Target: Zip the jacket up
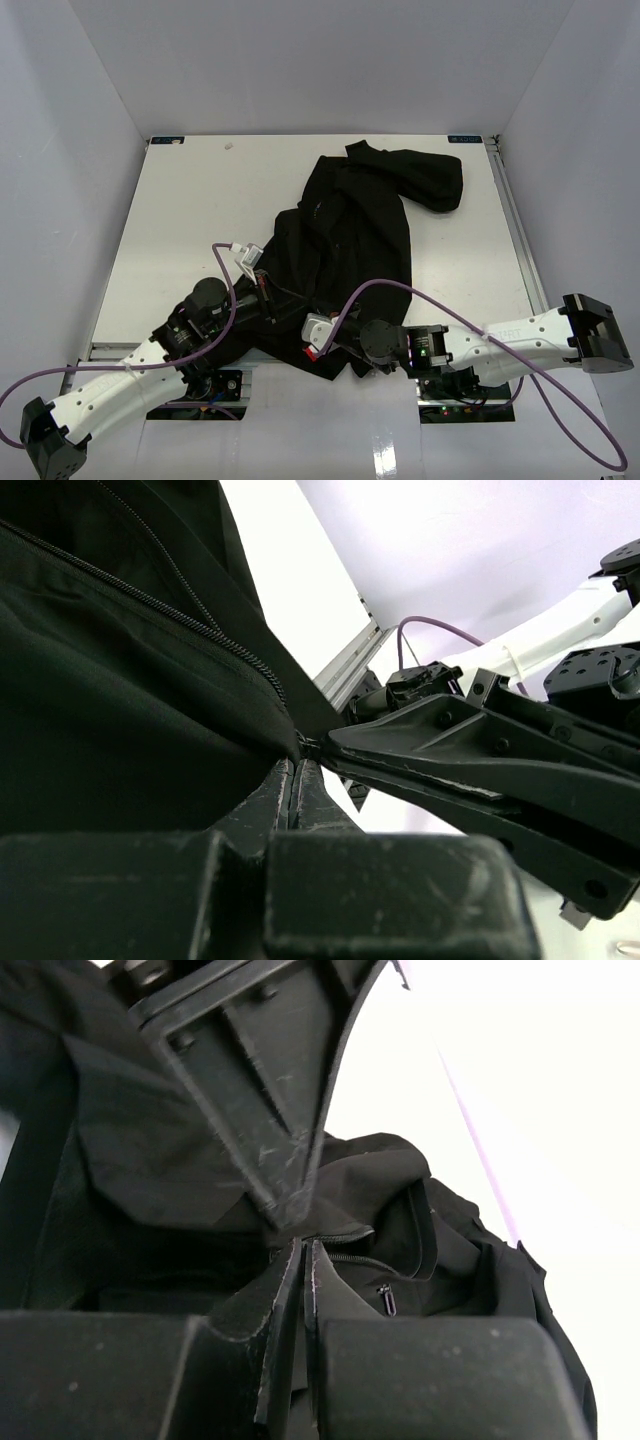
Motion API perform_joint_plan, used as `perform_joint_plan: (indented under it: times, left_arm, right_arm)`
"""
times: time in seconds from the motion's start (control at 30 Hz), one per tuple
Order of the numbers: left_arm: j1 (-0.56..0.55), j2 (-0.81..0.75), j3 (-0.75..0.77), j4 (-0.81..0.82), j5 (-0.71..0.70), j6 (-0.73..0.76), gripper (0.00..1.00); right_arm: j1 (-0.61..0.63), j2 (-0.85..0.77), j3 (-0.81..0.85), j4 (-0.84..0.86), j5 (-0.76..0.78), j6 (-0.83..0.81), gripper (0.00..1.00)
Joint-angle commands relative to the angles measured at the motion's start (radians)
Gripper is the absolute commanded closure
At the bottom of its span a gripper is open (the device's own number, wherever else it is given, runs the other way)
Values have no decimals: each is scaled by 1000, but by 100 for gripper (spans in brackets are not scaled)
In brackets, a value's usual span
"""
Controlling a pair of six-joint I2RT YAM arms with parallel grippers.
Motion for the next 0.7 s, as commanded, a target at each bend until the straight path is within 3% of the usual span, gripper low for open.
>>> perform_joint_plan:
  times: [0.0,0.43,0.67]
  left_arm:
    - [-4,-14,38,7,74,14,100]
    - [-3,-43,60,-16,116,21,100]
    - [-4,-73,43,-49,93,32,100]
  right_arm:
    - [-84,-25,23,150,-23,1,92]
    - [-320,-72,14,162,-228,95,92]
    - [-500,32,113,181,-326,142,92]
